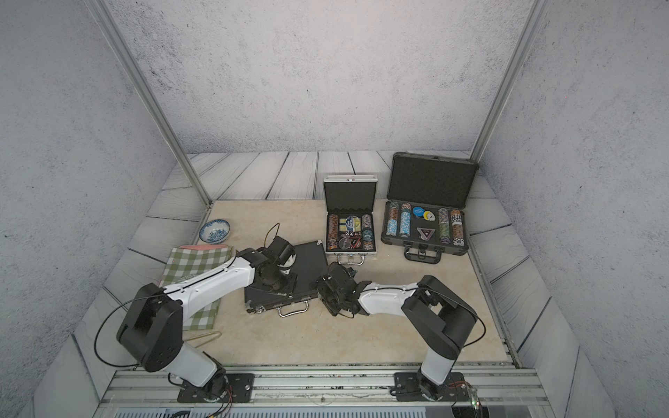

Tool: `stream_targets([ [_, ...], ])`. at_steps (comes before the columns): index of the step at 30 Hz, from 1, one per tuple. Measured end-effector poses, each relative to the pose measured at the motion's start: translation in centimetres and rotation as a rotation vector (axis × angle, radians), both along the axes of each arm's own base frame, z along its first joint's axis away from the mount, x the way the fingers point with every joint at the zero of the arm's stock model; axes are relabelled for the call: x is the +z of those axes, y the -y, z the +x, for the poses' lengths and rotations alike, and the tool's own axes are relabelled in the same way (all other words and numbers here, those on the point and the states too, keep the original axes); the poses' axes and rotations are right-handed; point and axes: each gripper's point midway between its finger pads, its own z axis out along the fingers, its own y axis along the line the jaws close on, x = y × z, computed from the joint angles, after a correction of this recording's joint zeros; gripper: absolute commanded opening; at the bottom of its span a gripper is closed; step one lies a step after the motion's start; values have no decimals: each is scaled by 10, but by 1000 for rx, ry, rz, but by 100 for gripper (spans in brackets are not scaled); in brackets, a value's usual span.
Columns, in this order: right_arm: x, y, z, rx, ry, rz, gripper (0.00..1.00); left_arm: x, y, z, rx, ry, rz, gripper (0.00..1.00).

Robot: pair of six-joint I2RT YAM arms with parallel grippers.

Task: Close the poker set cases
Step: Fasten the fastener on the poker set case.

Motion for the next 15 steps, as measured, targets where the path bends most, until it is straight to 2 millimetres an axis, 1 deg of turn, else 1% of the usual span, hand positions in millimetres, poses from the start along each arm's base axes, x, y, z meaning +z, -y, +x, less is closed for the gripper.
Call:
stream_targets([
  [5, 1, -2, 0, -9, -5, 7, 88, 0, 0, 0, 0, 1, 1, 7],
  [13, 2, -1, 3, -32, -8, 16, 83, 0, -1, 0, 1, 5, -1, 6],
  [15, 0, -2, 3, -37, -11, 16, 82, 0, -1, 0, 1, 6, -1, 6],
])
